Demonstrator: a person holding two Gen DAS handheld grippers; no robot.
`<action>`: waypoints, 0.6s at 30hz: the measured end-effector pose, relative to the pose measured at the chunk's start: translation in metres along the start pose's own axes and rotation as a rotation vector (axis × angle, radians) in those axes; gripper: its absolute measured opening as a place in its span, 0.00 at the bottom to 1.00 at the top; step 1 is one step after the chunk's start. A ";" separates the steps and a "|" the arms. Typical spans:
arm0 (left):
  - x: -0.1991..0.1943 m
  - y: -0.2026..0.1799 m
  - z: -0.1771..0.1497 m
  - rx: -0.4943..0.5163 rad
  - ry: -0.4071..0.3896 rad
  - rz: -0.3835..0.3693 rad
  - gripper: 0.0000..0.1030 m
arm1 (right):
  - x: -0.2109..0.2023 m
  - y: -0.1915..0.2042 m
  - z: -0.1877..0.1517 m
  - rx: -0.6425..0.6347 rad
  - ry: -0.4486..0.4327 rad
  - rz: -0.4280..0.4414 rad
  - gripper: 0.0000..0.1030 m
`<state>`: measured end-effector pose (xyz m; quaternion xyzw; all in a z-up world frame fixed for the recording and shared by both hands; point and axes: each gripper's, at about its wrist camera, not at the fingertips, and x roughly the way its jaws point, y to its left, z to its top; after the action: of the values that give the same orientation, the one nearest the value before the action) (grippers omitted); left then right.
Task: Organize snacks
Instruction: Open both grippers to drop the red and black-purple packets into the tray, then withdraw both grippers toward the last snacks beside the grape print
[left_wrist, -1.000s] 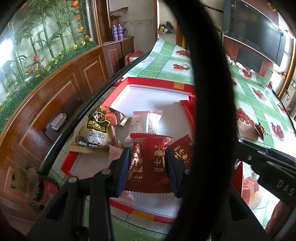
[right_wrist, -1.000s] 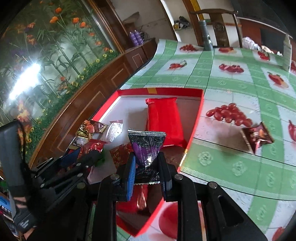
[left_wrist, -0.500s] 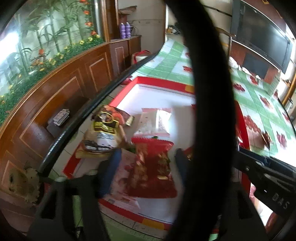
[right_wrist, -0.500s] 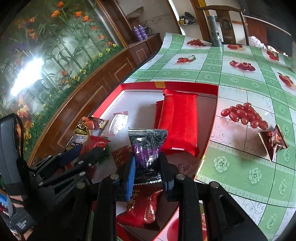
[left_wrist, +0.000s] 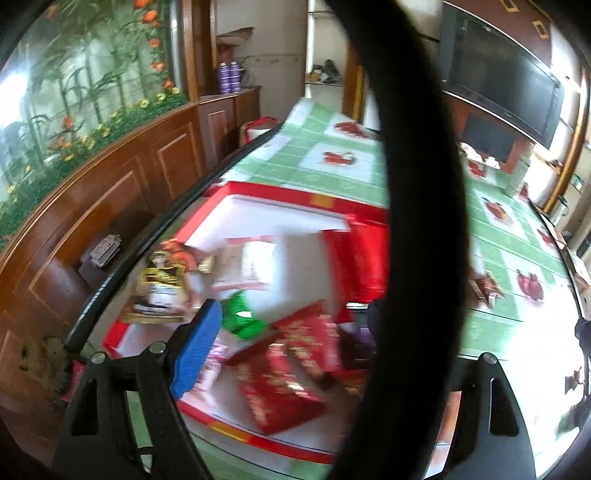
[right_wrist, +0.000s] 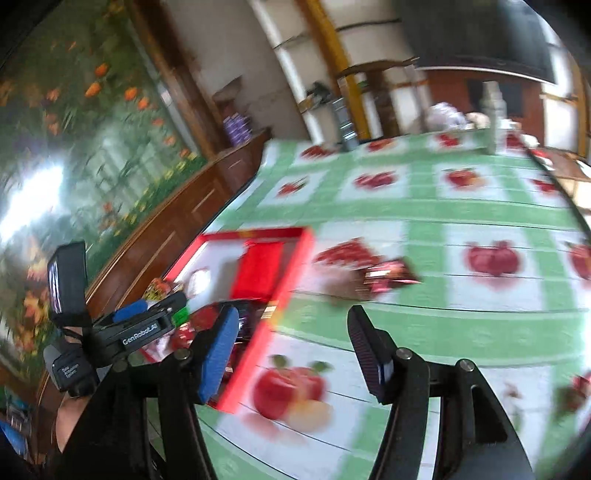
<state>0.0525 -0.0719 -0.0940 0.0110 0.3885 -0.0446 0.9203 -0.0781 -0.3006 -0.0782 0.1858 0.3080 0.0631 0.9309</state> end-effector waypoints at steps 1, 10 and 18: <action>-0.002 -0.009 0.000 0.010 0.000 -0.018 0.79 | -0.011 -0.009 0.000 0.021 -0.019 -0.017 0.60; -0.031 -0.065 -0.002 0.113 -0.033 -0.120 0.81 | -0.061 -0.052 -0.018 0.118 -0.090 -0.094 0.63; -0.042 -0.073 -0.004 0.108 -0.028 -0.161 0.81 | -0.077 -0.073 -0.051 0.159 -0.066 -0.121 0.71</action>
<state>0.0139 -0.1408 -0.0663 0.0289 0.3720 -0.1395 0.9172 -0.1708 -0.3705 -0.1020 0.2418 0.2918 -0.0242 0.9251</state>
